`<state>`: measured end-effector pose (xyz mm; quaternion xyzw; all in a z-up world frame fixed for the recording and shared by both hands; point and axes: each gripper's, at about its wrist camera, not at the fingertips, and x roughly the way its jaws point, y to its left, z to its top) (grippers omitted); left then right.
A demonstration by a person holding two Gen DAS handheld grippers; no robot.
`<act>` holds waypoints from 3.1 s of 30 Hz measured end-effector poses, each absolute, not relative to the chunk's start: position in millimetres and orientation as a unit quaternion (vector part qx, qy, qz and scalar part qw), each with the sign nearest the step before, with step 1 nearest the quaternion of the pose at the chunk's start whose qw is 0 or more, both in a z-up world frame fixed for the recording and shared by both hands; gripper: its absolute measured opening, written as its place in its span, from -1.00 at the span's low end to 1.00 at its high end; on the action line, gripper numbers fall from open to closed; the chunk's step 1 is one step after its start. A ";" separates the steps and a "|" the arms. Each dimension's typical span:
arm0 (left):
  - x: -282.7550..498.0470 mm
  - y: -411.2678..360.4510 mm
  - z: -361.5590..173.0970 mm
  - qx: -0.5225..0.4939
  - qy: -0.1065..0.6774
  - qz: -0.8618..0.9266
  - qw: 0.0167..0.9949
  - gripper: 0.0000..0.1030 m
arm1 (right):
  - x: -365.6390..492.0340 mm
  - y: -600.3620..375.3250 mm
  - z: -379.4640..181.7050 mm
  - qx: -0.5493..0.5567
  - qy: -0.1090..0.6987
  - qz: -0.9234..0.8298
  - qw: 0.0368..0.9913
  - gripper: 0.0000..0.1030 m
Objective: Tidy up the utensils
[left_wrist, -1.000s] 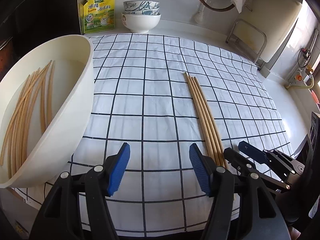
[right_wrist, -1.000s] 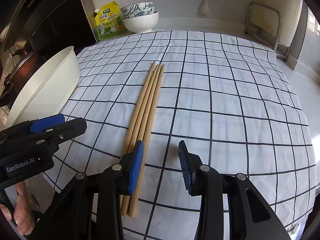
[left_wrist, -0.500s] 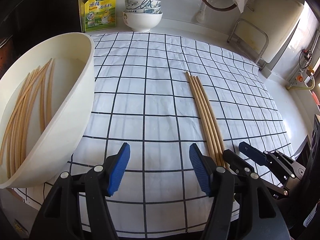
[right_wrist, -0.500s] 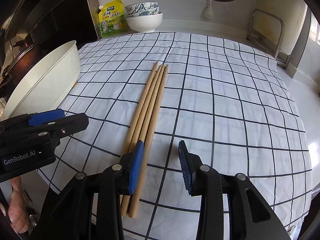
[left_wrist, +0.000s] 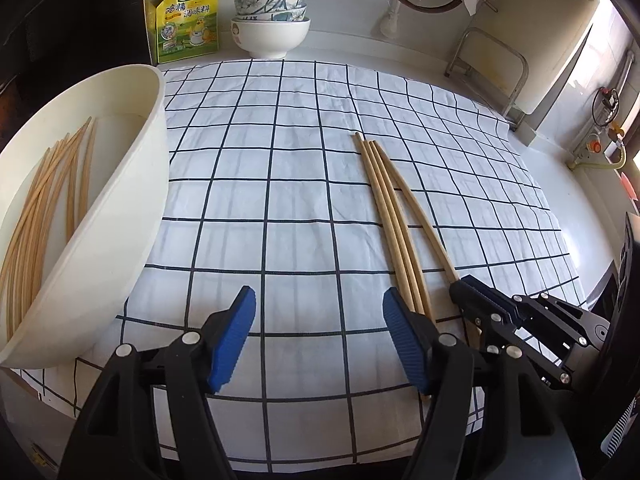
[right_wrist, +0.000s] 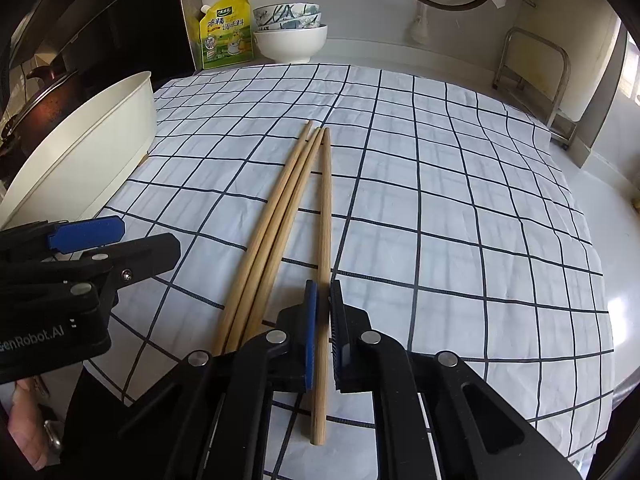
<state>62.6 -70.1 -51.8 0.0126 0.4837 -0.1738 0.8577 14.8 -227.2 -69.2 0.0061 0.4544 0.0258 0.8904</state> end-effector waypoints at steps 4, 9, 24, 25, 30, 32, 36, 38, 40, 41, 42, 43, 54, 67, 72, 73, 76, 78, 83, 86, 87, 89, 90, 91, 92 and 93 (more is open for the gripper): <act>61.2 -81.2 -57.1 0.023 0.488 -0.180 0.854 0.28 | 9.6 -242.8 -68.8 0.018 0.455 0.016 0.890 -0.87; 63.4 -93.2 -65.0 0.032 0.495 -0.182 0.849 0.28 | 0.9 -262.2 -68.1 0.035 0.454 0.004 0.890 -0.87; 65.8 -104.0 -69.4 0.064 0.487 -0.162 0.856 0.45 | -4.1 -277.0 -66.8 0.050 0.448 -0.007 0.892 -0.68; 65.6 -103.7 -69.4 0.067 0.487 -0.160 0.856 0.45 | -3.6 -277.1 -66.8 0.051 0.448 -0.007 0.892 -0.65; 62.7 -105.4 -73.2 0.086 0.491 -0.155 0.853 0.45 | -2.3 -276.4 -67.5 0.050 0.450 -0.005 0.892 -0.62; 62.0 -104.1 -73.3 0.087 0.491 -0.154 0.853 0.45 | -1.6 -276.5 -67.4 0.050 0.450 -0.004 0.892 -0.60; 63.8 -97.1 -73.8 0.085 0.491 -0.144 0.855 0.51 | 0.3 -277.9 -67.7 0.051 0.450 -0.005 0.892 -0.57; 66.1 -94.4 -73.9 0.082 0.492 -0.140 0.855 0.52 | 3.3 -278.3 -69.0 0.051 0.452 -0.007 0.891 -0.51; 69.2 -96.0 -74.0 0.083 0.493 -0.138 0.855 0.53 | 6.5 -277.7 -70.0 0.048 0.453 -0.009 0.890 -0.50; 71.2 -97.0 -74.1 0.084 0.492 -0.137 0.856 0.53 | 7.7 -277.2 -69.9 0.047 0.453 -0.008 0.890 -0.50; 73.3 -98.2 -74.2 0.085 0.491 -0.136 0.856 0.54 | 9.2 -276.6 -69.8 0.045 0.453 -0.008 0.890 -0.50; 75.4 -99.5 -74.3 0.084 0.491 -0.134 0.857 0.56 | 10.4 -276.3 -70.0 0.044 0.453 -0.009 0.890 -0.50; 84.5 -117.5 -73.7 0.086 0.478 -0.156 0.860 0.28 | 19.6 -272.0 -71.8 0.020 0.449 -0.020 0.893 -0.50; 76.3 -108.7 -66.0 0.040 0.499 -0.200 0.843 -0.86 | 13.2 -282.1 -65.3 0.074 0.443 -0.006 0.894 -0.87; 71.6 -95.8 -54.1 0.019 0.491 -0.207 0.846 -0.86 | 10.2 -275.7 -54.4 0.078 0.434 0.002 0.897 -0.87; 71.0 -93.4 -51.1 0.016 0.489 -0.208 0.847 -0.86 | 10.0 -273.7 -52.0 0.079 0.432 0.004 0.898 -0.87; 69.8 -83.0 -40.1 0.005 0.480 -0.211 0.851 -0.86 | 10.8 -266.5 -45.1 0.083 0.427 0.012 0.900 -0.87; 69.3 -74.3 -30.0 -0.003 0.470 -0.210 0.857 -0.86 | 12.6 -258.9 -39.1 0.084 0.422 0.020 0.903 -0.87; 72.6 -39.5 -1.4 -0.022 0.439 -0.193 0.877 -0.86 | 25.0 -229.1 -17.8 0.081 0.405 0.053 0.909 -0.87; 79.5 -12.4 12.2 -0.026 0.426 -0.174 0.887 -0.86 | 39.0 -201.6 -2.3 0.072 0.396 0.080 0.912 -0.87; 82.1 -1.4 16.6 -0.027 0.422 -0.166 0.891 -0.86 | 44.5 -191.0 3.5 0.070 0.392 0.092 0.913 -0.87; 86.3 20.7 24.0 -0.030 0.415 -0.147 0.898 -0.86 | 55.9 -169.7 13.9 0.067 0.385 0.115 0.913 -0.87; 88.8 32.2 26.9 -0.032 0.411 -0.137 0.901 -0.86 | 62.0 -158.2 18.6 0.065 0.381 0.127 0.913 -0.87; 90.7 43.1 29.4 -0.033 0.408 -0.125 0.904 -0.86 | 67.5 -147.1 22.5 0.063 0.379 0.137 0.913 -0.87; 93.0 55.2 31.3 -0.035 0.406 -0.113 0.906 -0.86 | 73.6 -135.7 25.7 0.062 0.377 0.146 0.912 -0.87; 94.6 65.6 32.0 -0.037 0.405 -0.104 0.908 -0.86 | 79.5 -124.5 28.5 0.063 0.376 0.155 0.911 -0.87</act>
